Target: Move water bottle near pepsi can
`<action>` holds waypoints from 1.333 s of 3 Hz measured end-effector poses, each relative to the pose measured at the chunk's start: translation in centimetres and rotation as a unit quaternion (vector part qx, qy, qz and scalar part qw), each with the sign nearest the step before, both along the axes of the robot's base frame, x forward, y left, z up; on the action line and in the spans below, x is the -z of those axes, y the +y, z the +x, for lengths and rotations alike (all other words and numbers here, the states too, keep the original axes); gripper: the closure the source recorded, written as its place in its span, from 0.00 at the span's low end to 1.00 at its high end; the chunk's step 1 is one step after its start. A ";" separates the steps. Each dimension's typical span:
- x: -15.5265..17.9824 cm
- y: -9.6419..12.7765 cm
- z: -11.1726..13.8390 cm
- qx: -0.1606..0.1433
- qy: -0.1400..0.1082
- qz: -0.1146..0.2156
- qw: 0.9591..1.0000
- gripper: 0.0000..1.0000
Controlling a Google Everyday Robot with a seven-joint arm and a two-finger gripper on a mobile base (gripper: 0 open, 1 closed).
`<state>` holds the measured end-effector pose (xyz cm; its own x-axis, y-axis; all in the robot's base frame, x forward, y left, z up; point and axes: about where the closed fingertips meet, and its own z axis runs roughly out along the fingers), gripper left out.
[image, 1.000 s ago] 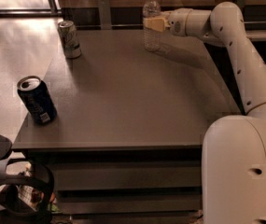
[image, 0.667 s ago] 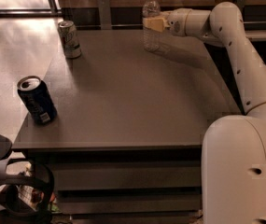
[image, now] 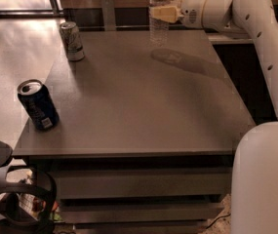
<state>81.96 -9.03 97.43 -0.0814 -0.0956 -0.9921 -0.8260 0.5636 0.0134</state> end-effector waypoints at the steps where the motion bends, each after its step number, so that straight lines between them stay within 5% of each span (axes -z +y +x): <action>1: -3.6 0.6 -5.2 -0.007 -0.026 0.005 1.000 1.00; 2: -4.1 2.3 -9.7 -0.016 -0.037 0.007 0.999 1.00; 4: 0.1 5.9 -17.3 -0.032 -0.002 -0.008 0.999 1.00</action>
Offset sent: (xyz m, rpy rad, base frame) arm -0.1533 0.0406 0.0311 0.0071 -0.0744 0.0538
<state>64.68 -3.10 97.32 -0.0714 -0.1163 -0.9906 -0.8604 0.5097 0.0022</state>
